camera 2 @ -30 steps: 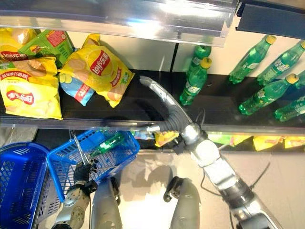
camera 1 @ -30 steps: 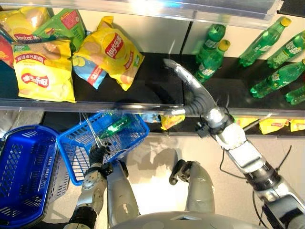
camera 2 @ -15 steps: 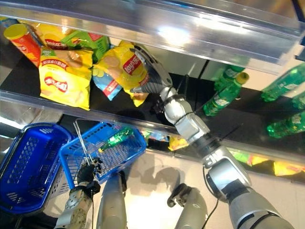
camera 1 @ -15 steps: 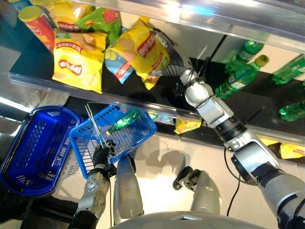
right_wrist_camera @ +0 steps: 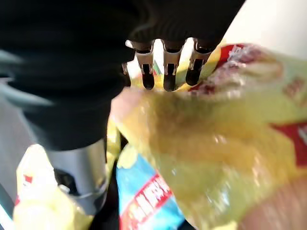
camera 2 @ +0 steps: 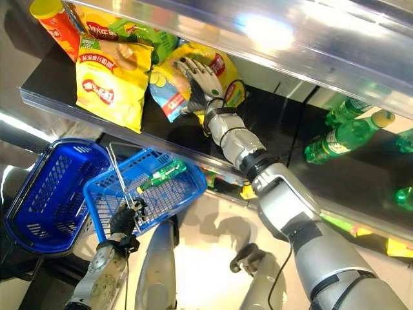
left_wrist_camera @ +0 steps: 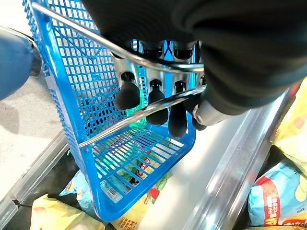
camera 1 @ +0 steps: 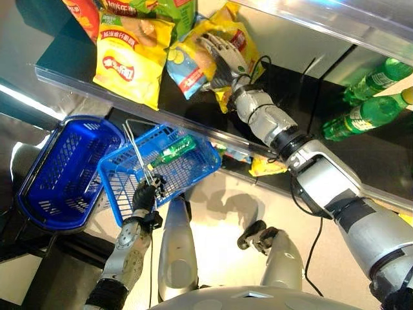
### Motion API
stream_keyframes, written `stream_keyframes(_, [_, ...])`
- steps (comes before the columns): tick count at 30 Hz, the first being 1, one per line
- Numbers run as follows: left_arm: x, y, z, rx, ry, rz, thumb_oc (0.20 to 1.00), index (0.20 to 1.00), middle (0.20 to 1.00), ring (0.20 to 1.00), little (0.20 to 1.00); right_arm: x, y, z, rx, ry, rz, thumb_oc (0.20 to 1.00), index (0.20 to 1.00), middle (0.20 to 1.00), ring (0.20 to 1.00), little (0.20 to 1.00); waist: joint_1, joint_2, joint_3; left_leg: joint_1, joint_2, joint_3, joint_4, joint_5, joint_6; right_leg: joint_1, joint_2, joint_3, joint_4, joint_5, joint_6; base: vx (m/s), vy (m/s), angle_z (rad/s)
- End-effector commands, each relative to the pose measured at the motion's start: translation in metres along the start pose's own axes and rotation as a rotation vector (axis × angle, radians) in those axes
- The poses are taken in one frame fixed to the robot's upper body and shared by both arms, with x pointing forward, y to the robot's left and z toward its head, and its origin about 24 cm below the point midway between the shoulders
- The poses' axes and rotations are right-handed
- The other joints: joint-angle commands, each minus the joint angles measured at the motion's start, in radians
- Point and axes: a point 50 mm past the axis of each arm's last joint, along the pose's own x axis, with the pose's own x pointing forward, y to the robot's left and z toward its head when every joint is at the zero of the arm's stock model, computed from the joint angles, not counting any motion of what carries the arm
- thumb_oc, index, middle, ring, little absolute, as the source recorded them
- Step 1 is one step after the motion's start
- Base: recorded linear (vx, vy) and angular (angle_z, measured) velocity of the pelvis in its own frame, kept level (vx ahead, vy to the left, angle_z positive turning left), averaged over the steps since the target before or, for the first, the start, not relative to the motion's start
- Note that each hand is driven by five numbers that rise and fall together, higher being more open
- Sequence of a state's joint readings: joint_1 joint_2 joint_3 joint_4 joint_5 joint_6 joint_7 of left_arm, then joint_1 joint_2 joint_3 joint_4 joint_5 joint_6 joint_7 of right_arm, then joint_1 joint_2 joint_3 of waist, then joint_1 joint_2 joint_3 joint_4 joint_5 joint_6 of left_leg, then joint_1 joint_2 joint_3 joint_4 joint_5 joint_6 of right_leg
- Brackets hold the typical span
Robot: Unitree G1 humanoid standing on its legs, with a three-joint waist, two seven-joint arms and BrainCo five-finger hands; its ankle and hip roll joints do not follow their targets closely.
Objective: Pick up the snacks into the basket
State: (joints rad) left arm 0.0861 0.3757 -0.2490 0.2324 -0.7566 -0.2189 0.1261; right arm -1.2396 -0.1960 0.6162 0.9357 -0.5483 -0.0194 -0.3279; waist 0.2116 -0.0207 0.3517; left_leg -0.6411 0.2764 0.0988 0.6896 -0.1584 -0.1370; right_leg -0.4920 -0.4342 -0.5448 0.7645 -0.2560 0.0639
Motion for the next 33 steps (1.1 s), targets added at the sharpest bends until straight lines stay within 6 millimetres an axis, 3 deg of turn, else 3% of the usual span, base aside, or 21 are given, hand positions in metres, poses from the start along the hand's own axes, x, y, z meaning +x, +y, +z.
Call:
stream_keyframes(1, [-0.004, -0.043, 0.055, -0.016, -0.265, -0.263, 0.200, 0.200, 0.200, 0.200, 0.200, 0.015, -0.015, 0.006, -0.124, -0.012, 0.010, 1.000, 1.000, 1.000, 1.000, 1.000, 0.031, 0.025, -0.005, 0.008, -0.009, 0.015, 0.009, -0.015, 0.048, 0.012, -0.003, 0.042, -0.037, 0.118, 0.097, 0.00, 0.000, 0.04])
stream_keyframes(3, [-0.004, -0.043, 0.055, -0.014, -0.263, -0.264, 0.200, 0.200, 0.200, 0.200, 0.200, 0.014, -0.009, 0.003, -0.138, 0.006, 0.038, 1.000, 1.000, 1.000, 1.000, 1.000, 0.031, 0.026, -0.002, 0.007, -0.010, 0.013, 0.008, -0.014, 0.048, 0.012, -0.002, 0.041, -0.037, 0.119, 0.098, 0.00, -0.001, 0.02])
stream_keyframes(4, [-0.003, -0.043, 0.054, -0.012, -0.254, -0.262, 0.200, 0.200, 0.200, 0.200, 0.200, 0.008, 0.007, -0.007, -0.175, 0.059, 0.123, 1.000, 1.000, 1.000, 1.000, 1.000, 0.036, 0.028, 0.001, 0.008, -0.013, 0.010, 0.001, -0.011, 0.049, 0.011, -0.002, 0.042, -0.037, 0.120, 0.098, 0.00, 0.000, 0.00])
stream_keyframes(6, [-0.003, -0.043, 0.054, -0.010, -0.249, -0.266, 0.200, 0.200, 0.200, 0.200, 0.200, 0.005, 0.016, -0.011, -0.204, 0.087, 0.171, 1.000, 1.000, 1.000, 1.000, 1.000, 0.040, 0.031, 0.004, 0.007, -0.016, 0.009, 0.002, -0.009, 0.049, 0.010, -0.003, 0.041, -0.033, 0.122, 0.099, 0.00, 0.007, 0.06])
stream_keyframes(10, [-0.003, -0.044, 0.053, -0.004, -0.241, -0.276, 0.200, 0.200, 0.200, 0.200, 0.200, 0.003, 0.022, -0.016, -0.266, 0.107, 0.214, 1.000, 1.000, 1.000, 1.000, 1.000, 0.044, 0.031, 0.004, 0.008, -0.022, 0.006, -0.005, -0.007, 0.051, 0.011, -0.004, 0.040, -0.035, 0.124, 0.101, 0.00, 0.000, 0.09])
stream_keyframes(11, [-0.003, -0.044, 0.053, 0.000, -0.237, -0.277, 0.200, 0.200, 0.200, 0.200, 0.200, 0.002, 0.023, -0.018, -0.284, 0.111, 0.225, 0.918, 0.918, 0.918, 0.918, 0.918, 0.045, 0.031, 0.003, 0.008, -0.023, 0.005, -0.005, -0.007, 0.051, 0.012, -0.005, 0.040, -0.034, 0.124, 0.102, 0.01, -0.014, 0.06])
stream_keyframes(12, [-0.003, -0.044, 0.054, 0.003, -0.239, -0.284, 0.200, 0.200, 0.200, 0.200, 0.200, 0.001, 0.022, -0.022, -0.320, 0.122, 0.228, 0.288, 0.288, 0.288, 0.288, 0.288, 0.046, 0.032, 0.000, 0.008, -0.024, 0.002, -0.005, -0.006, 0.051, 0.013, -0.007, 0.037, -0.032, 0.124, 0.104, 0.01, -0.012, 0.05])
stream_keyframes(13, [-0.003, -0.044, 0.054, 0.003, -0.239, -0.284, 0.200, 0.200, 0.200, 0.200, 0.200, 0.001, 0.022, -0.021, -0.321, 0.122, 0.228, 0.200, 0.200, 0.200, 0.200, 0.200, 0.046, 0.032, 0.001, 0.008, -0.024, 0.001, -0.005, -0.007, 0.051, 0.013, -0.007, 0.037, -0.032, 0.124, 0.104, 0.01, -0.003, 0.03])
stream_keyframes(28, [0.000, -0.053, 0.062, 0.011, -0.273, -0.316, 0.200, 0.200, 0.200, 0.200, 0.200, 0.009, 0.002, -0.019, -0.374, 0.079, 0.123, 0.200, 0.200, 0.200, 0.200, 0.200, 0.034, 0.031, -0.008, 0.024, -0.029, 0.000, 0.006, -0.019, 0.056, 0.015, -0.013, 0.051, -0.019, 0.125, 0.107, 0.00, 0.001, 0.00])
stream_keyframes(33, [0.002, -0.054, 0.067, -0.005, -0.296, -0.308, 0.200, 0.200, 0.200, 0.200, 0.200, 0.013, -0.012, -0.007, -0.326, 0.026, 0.037, 0.200, 0.200, 0.200, 0.200, 0.200, 0.022, 0.028, -0.011, 0.039, -0.028, 0.008, 0.012, -0.024, 0.056, 0.024, -0.014, 0.062, -0.017, 0.124, 0.106, 0.00, 0.000, 0.00])
